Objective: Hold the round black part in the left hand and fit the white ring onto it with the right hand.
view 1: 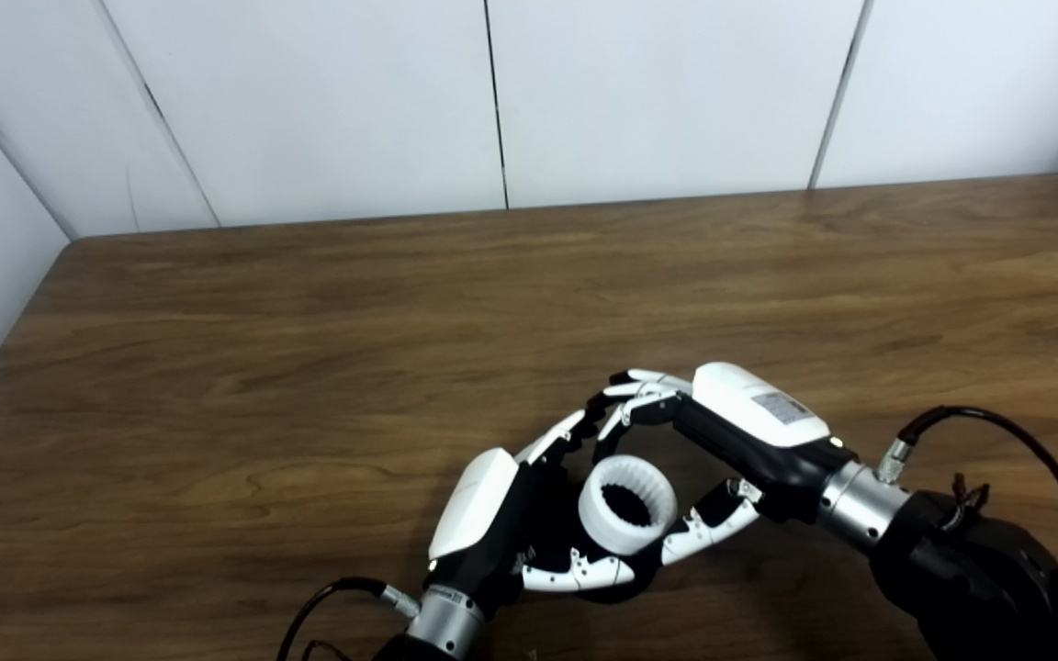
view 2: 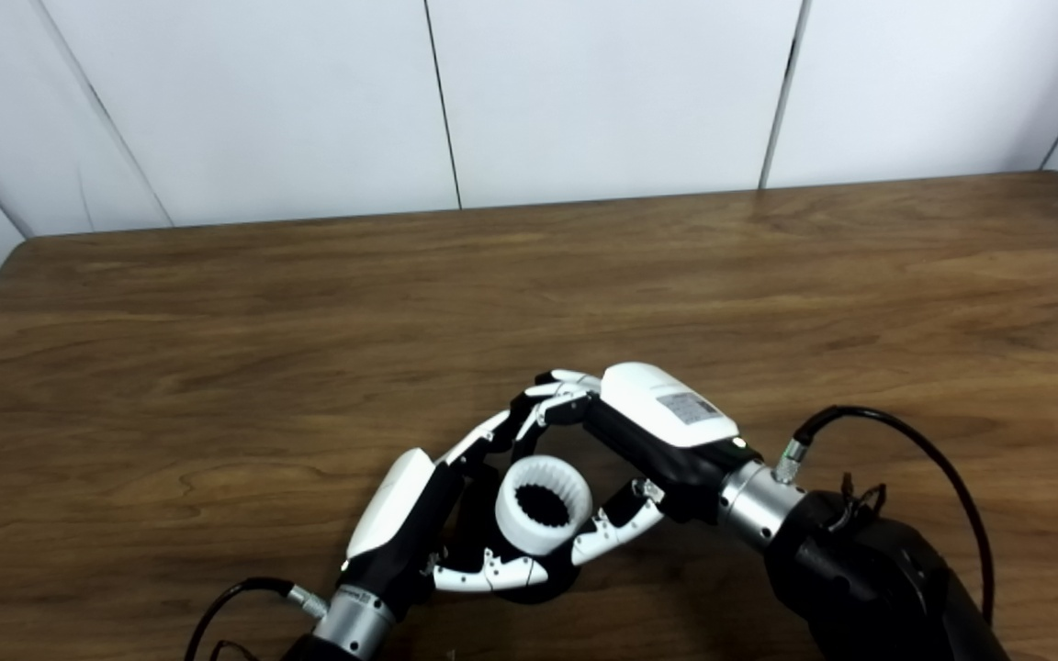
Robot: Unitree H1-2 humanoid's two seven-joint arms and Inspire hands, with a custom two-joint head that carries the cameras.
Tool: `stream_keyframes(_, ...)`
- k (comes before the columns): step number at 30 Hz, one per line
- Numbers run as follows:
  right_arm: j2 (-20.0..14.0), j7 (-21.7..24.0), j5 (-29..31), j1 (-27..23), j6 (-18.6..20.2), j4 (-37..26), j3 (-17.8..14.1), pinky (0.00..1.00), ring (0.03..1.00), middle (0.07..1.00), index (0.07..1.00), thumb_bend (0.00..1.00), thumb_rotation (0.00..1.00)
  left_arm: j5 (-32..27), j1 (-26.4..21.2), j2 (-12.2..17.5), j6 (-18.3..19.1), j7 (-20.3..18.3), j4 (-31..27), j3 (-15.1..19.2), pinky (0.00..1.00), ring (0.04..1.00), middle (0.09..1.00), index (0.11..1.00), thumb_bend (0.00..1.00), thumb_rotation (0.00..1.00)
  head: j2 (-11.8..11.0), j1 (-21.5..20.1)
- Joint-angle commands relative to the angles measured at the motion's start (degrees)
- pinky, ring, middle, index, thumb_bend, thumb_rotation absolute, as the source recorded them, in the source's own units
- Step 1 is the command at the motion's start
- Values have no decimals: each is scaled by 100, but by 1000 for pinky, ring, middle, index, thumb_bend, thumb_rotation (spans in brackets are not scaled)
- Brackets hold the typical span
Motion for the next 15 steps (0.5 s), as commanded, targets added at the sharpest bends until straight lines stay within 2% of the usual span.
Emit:
stream_keyframes(1,-63,118,-14,-151,-80,-149,2,795,918,841,492,524,154,-199,58,-257,113,-290,218,-124,744,852,879,910,1000,441,4,7)
stream_keyframes(4,-81,169,-31,-175,-78,-182,11,807,920,840,492,524,154,-206,35,-249,59,-289,239,-132,736,851,880,909,1000,433,5,2)
stream_keyframes(10,-96,248,-61,-206,-141,-204,16,809,918,838,492,524,155,-245,-5,-241,196,-412,226,-138,734,859,882,919,1000,459,12,-15)
stream_keyframes(15,-101,256,-36,-247,-159,-217,1,804,917,834,492,524,155,-255,-45,-179,120,-494,243,-172,712,844,868,917,1000,467,5,-5)
